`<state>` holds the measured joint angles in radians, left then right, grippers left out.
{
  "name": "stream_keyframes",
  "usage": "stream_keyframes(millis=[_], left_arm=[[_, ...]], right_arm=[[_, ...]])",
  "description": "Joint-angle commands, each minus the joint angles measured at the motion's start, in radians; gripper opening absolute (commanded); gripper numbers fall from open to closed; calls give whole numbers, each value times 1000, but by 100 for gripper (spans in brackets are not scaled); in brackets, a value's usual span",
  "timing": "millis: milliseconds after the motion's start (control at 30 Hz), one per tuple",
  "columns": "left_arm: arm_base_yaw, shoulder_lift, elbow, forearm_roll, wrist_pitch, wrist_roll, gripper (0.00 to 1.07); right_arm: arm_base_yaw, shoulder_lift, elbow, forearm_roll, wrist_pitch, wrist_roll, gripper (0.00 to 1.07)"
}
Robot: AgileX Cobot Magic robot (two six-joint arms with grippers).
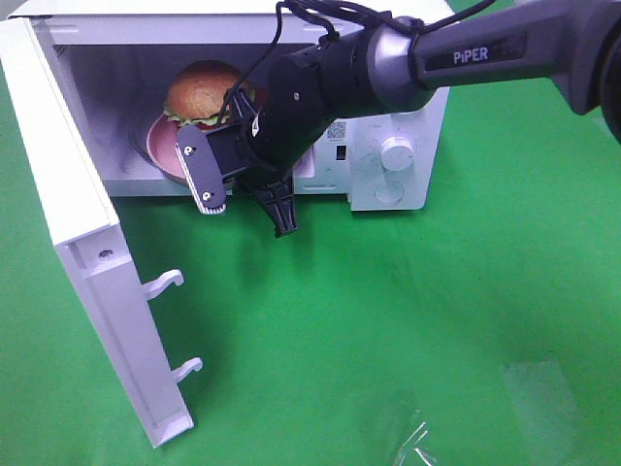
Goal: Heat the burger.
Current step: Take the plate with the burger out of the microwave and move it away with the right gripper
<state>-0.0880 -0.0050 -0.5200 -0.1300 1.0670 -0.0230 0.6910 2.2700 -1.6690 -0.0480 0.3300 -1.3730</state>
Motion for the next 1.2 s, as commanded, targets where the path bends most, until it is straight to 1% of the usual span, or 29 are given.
stream_keyframes(millis=[33, 300, 367, 467, 500, 533, 600, 633, 667, 767, 833, 867, 900, 1000, 1033, 1067, 1133, 1167, 1200], left_arm=[[2, -6, 5, 2, -2, 1, 91], [2, -6, 5, 2, -2, 1, 91], [2, -6, 5, 2, -2, 1, 91], [2, -6, 5, 2, -2, 1, 91], [2, -6, 5, 2, -2, 1, 91], [2, -6, 5, 2, -2, 1, 91], [2, -6, 5, 2, -2, 1, 91], [2, -6, 5, 2, -2, 1, 91], [2, -6, 5, 2, -2, 1, 91], [2, -6, 5, 2, -2, 1, 91], [2, -6, 5, 2, -2, 1, 91], [2, -6, 5, 2, -2, 1, 91], [2, -6, 5, 2, -2, 1, 91], [2, -6, 5, 2, -2, 1, 91], [2, -6, 5, 2, -2, 1, 91], [2, -6, 5, 2, -2, 1, 91], [2, -6, 5, 2, -2, 1, 91], [2, -6, 5, 2, -2, 1, 91], [2, -6, 5, 2, -2, 1, 91]], right_arm=[[14, -42, 32, -9, -42, -23, 0], [31, -84, 86, -9, -58, -20, 0], [43, -111, 127, -9, -81, -20, 0], [43, -119, 140, -9, -89, -20, 0], [43, -138, 171, -9, -104, -20, 0], [43, -138, 171, -9, -104, -20, 0], [43, -176, 236, -9, -116, -17, 0], [43, -176, 236, -9, -116, -17, 0], [43, -197, 265, -9, -118, -17, 0], [43, -208, 282, -9, -121, -17, 0], [43, -254, 351, 0, -149, -17, 0], [43, -254, 351, 0, -149, -17, 0], [43, -274, 381, 11, -161, -17, 0], [43, -299, 411, 14, -167, -17, 0], [43, -322, 442, 14, -173, -17, 0], [43, -322, 442, 14, -173, -17, 0], [43, -358, 494, 14, -197, -17, 0], [43, -358, 494, 14, -197, -17, 0], [43, -382, 529, 14, -213, -17, 0]])
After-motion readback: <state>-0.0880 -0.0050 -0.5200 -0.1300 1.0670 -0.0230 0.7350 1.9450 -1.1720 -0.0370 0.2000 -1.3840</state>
